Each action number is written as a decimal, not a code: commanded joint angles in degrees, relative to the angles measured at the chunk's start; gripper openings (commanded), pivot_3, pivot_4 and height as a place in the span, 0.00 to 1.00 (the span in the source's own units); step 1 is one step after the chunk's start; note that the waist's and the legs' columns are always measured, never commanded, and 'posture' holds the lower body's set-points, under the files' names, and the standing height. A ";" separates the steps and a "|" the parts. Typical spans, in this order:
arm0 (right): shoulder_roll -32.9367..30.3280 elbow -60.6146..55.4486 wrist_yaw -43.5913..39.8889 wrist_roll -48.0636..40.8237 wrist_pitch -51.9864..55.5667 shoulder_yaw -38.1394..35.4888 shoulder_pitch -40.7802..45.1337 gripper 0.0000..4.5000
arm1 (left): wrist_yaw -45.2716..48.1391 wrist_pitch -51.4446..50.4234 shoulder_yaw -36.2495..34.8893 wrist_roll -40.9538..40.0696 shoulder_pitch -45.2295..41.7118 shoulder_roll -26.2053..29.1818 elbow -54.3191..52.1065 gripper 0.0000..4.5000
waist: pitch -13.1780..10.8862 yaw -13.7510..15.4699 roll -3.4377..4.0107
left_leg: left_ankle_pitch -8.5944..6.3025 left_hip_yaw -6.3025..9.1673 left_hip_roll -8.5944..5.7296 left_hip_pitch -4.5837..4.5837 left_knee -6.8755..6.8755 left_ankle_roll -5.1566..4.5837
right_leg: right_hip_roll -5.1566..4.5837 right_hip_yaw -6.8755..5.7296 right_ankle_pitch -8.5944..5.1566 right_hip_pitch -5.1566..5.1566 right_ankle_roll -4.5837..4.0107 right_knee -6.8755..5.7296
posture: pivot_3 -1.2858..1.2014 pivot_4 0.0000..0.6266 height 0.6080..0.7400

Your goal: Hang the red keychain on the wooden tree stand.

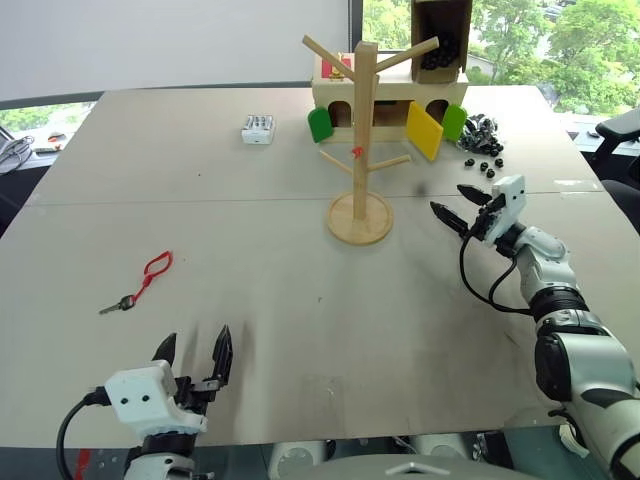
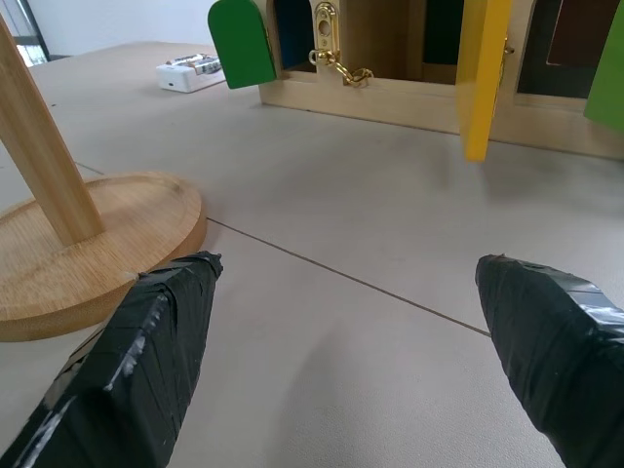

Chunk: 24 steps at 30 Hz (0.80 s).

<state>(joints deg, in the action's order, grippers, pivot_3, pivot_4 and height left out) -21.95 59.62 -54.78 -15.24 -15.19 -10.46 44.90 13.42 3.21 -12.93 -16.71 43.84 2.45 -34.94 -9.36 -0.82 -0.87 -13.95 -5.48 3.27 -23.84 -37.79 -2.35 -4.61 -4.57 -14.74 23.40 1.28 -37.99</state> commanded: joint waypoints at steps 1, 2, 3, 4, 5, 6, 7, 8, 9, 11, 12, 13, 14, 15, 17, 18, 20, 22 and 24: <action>-0.92 -0.36 -0.65 0.00 -1.05 -0.66 1.22 1.00 | -0.38 1.74 0.19 0.76 0.64 -0.25 -1.54 0.89 | 0.00 0.00 0.00 | 0.00 0.00 0.00 0.00 0.00 0.00 | 0.00 0.00 0.00 0.00 0.00 0.00 | 0.52 0.24 1.00; -1.22 -0.10 -0.66 0.14 -1.06 -0.71 1.18 1.00 | -0.47 1.94 0.23 0.79 0.50 -0.41 -1.26 0.89 | 0.00 0.00 0.00 | 0.00 0.00 0.00 0.00 0.00 0.00 | 0.00 0.00 0.00 0.00 0.00 0.00 | 0.52 0.24 1.00; -1.42 0.09 -0.65 0.23 -1.07 -0.75 1.17 1.00 | -0.52 2.06 0.26 0.85 0.38 -0.48 -1.12 0.89 | 0.00 0.02 0.00 | 0.00 0.00 0.00 0.00 0.00 0.00 | 0.00 0.00 0.00 0.00 0.00 0.00 | 0.52 0.24 1.00; -1.51 0.21 -0.65 0.29 -1.10 -0.77 1.17 1.00 | -0.53 2.15 0.27 0.94 0.32 -0.55 -1.05 0.89 | 0.00 0.03 0.00 | 0.00 0.00 0.00 0.00 0.00 0.00 | 0.00 0.00 0.00 0.00 0.00 0.00 | 0.52 0.24 1.00; -1.50 0.28 -0.65 0.32 -1.10 -0.82 1.22 1.00 | -0.50 2.22 0.27 0.98 0.31 -0.57 -1.01 0.89 | 0.00 0.01 0.00 | 0.00 0.00 0.00 0.00 0.00 0.00 | 0.00 0.00 0.00 0.00 0.00 0.00 | 0.52 0.24 1.00; -1.49 0.38 -0.67 0.37 -1.18 -0.86 1.23 1.00 | -0.44 2.38 0.30 1.06 0.36 -0.61 -0.91 0.89 | 0.00 -0.01 0.00 | 0.00 0.00 0.00 0.00 0.00 0.00 | 0.00 0.00 0.00 0.00 0.00 0.00 | 0.52 0.24 1.00; -1.48 0.45 -0.71 0.41 -1.25 -0.90 1.22 1.00 | -0.37 2.56 0.33 1.09 0.48 -0.67 -0.85 0.89 | 0.00 -0.01 0.00 | 0.00 0.00 0.00 0.00 0.00 0.00 | 0.00 0.00 0.00 0.00 0.00 0.00 | 0.52 0.24 1.00; -1.48 0.52 -0.78 0.46 -1.36 -0.91 1.22 1.00 | -0.30 2.70 0.39 1.10 0.61 -0.74 -0.81 0.89 | 0.00 -0.02 0.00 | 0.00 0.00 0.00 0.00 0.00 0.00 | 0.00 0.00 0.00 0.00 0.00 0.00 | 0.52 0.24 1.00; -1.49 0.66 -0.83 0.51 -1.45 -0.92 1.29 1.00 | -0.24 2.79 0.44 1.16 0.69 -0.76 -0.78 0.89 | 0.00 -0.02 0.00 | 0.00 0.00 0.00 0.00 0.00 0.00 | 0.01 0.00 0.00 0.00 0.00 0.00 | 0.52 0.24 1.00; -1.53 0.87 -0.93 0.58 -1.63 -0.93 1.40 1.00 | -0.18 2.89 0.43 1.19 0.80 -0.82 -0.76 0.89 | 0.00 -0.01 0.00 | 0.00 -0.01 0.00 0.00 0.00 0.00 | 0.00 0.00 0.00 0.00 0.00 0.00 | 0.52 0.24 1.00; -1.55 0.93 -0.96 0.60 -1.71 -0.95 1.42 1.00 | -0.15 2.98 0.41 1.19 0.91 -0.87 -0.76 0.89 | 0.00 0.00 0.00 | 0.00 -0.01 0.00 0.00 0.00 0.00 | 0.00 0.00 0.00 0.00 0.00 0.00 | 0.52 0.24 1.00; -1.59 1.05 -1.03 0.63 -1.85 -0.98 1.47 1.00 | -0.17 2.98 0.39 1.23 0.90 -0.89 -0.76 0.89 | 0.00 0.00 0.00 | 0.00 -0.01 0.00 0.00 0.00 0.00 | 0.00 0.00 0.00 0.00 0.00 0.00 | 0.52 0.24 1.00; -1.64 1.12 -1.13 0.64 -1.99 -1.01 1.47 1.00 | -0.18 3.01 0.37 1.20 0.90 -0.92 -0.78 0.89 | 0.00 -0.01 0.00 | 0.00 -0.01 0.00 0.00 0.00 0.00 | 0.00 0.00 0.00 0.00 0.00 0.00 | 0.52 0.24 1.00; -1.68 1.20 -1.23 0.67 -2.24 -1.02 1.47 1.00 | -0.21 2.97 0.39 1.22 0.83 -0.92 -0.79 0.89 | 0.00 0.00 0.00 | 0.00 -0.01 0.00 0.00 0.00 0.00 | 0.00 0.00 0.00 0.00 0.00 0.00 | 0.52 0.24 1.00; -1.76 1.26 -1.56 0.63 -2.74 -1.10 1.40 1.00 | -0.01 3.12 0.64 1.78 0.69 -0.61 -0.75 0.89 | 0.00 -0.01 0.00 | 0.00 -0.01 0.00 0.00 0.00 0.00 | 0.00 0.00 0.00 0.00 0.00 0.00 | 0.52 0.24 1.00; -1.81 1.36 -1.67 0.60 -2.94 -1.16 1.43 1.00 | -0.03 3.07 0.77 1.94 0.50 -0.56 -0.69 0.89 | 0.00 0.00 0.00 | 0.00 -0.01 0.00 0.00 0.00 0.00 | 0.00 0.00 0.00 0.00 0.00 0.00 | 0.52 0.24 1.00; -1.85 1.37 -1.96 0.53 -3.26 -1.21 1.40 1.00 | -0.14 2.89 0.83 2.04 0.16 -0.53 -0.58 0.89 | 0.00 0.00 0.00 | 0.00 -0.01 0.00 0.00 0.00 0.00 | 0.00 0.01 0.00 0.00 0.00 0.00 | 0.52 0.24 1.00; -2.00 0.76 -3.82 0.16 -3.90 -1.13 1.11 1.00 | -0.32 1.96 0.32 1.87 -0.96 0.05 -0.55 0.89 | 0.00 0.01 0.00 | 0.00 -0.01 0.00 0.00 0.00 0.00 | 0.01 0.00 0.00 0.00 0.00 0.00 | 0.52 0.24 1.00; -2.32 -1.27 -8.11 -0.71 -3.50 -0.70 0.15 1.00 | -0.33 0.00 -0.99 0.44 -2.72 1.35 -0.98 0.89 | 0.00 0.04 0.00 | 0.00 0.00 0.00 0.00 0.00 0.00 | 0.01 -0.01 0.00 0.01 0.00 -0.01 | 0.52 0.24 1.00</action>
<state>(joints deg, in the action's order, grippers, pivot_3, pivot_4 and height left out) -23.04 61.25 -59.16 -14.56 -17.84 -10.52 44.82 13.30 3.98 -12.47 -15.05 41.81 2.67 -34.73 -9.36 -0.78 -0.86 -13.94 -5.48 3.27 -23.84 -37.79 -2.35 -4.59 -4.59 -14.74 23.41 1.28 -37.99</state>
